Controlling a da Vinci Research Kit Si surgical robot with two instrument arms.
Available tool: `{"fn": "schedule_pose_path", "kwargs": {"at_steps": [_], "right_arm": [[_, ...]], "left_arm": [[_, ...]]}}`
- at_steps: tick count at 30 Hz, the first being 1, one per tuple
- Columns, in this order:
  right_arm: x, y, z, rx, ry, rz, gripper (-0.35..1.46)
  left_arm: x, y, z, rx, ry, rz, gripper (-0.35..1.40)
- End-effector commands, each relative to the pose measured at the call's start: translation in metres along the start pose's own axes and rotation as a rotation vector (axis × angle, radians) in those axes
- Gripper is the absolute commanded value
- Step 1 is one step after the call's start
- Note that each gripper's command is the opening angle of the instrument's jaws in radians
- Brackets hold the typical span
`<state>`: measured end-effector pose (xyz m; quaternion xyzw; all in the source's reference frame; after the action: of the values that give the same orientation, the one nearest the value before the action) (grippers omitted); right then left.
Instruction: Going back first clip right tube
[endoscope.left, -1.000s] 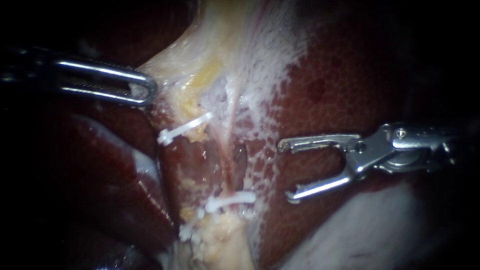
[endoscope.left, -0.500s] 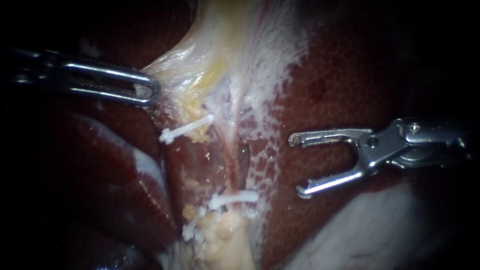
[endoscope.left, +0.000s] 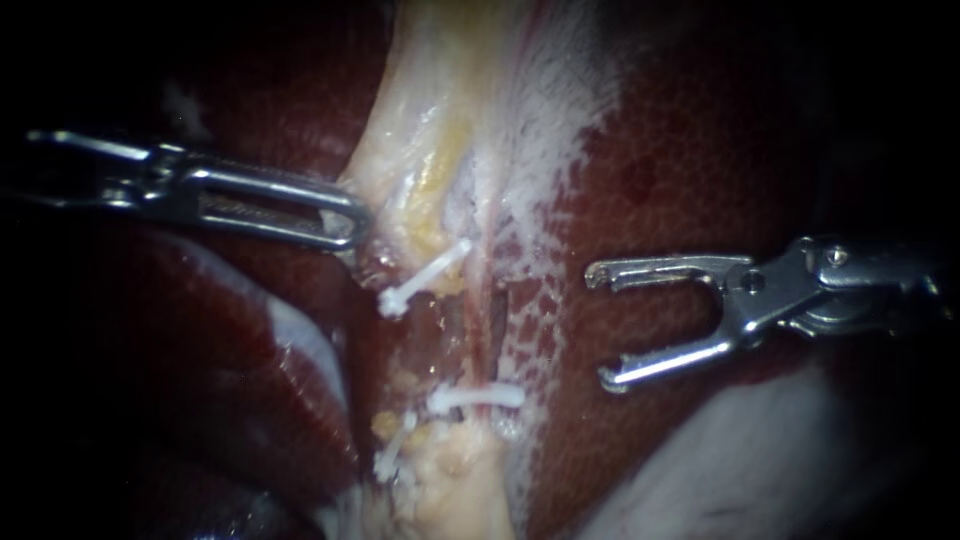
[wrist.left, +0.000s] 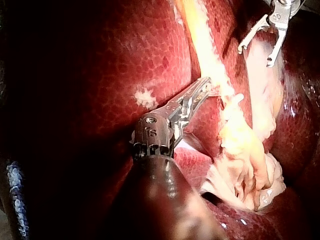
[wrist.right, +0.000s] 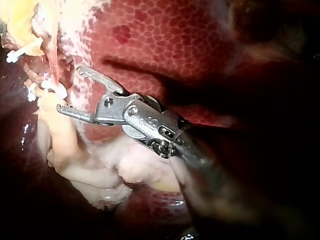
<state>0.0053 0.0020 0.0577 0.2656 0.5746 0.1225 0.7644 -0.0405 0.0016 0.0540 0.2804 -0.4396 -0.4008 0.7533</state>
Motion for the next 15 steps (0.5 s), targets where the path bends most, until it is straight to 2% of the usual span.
{"fn": "schedule_pose_path", "kwargs": {"at_steps": [1,15], "right_arm": [[0.0000,0.0000,0.0000,0.002,0.000,0.000,0.60],[0.0000,0.0000,-0.0002,0.001,0.000,0.001,0.60]], "left_arm": [[0.0001,-0.0001,0.0002,0.003,0.005,0.001,-0.35],[0.0002,-0.0008,0.0014,0.012,0.009,0.005,-0.35]]}}
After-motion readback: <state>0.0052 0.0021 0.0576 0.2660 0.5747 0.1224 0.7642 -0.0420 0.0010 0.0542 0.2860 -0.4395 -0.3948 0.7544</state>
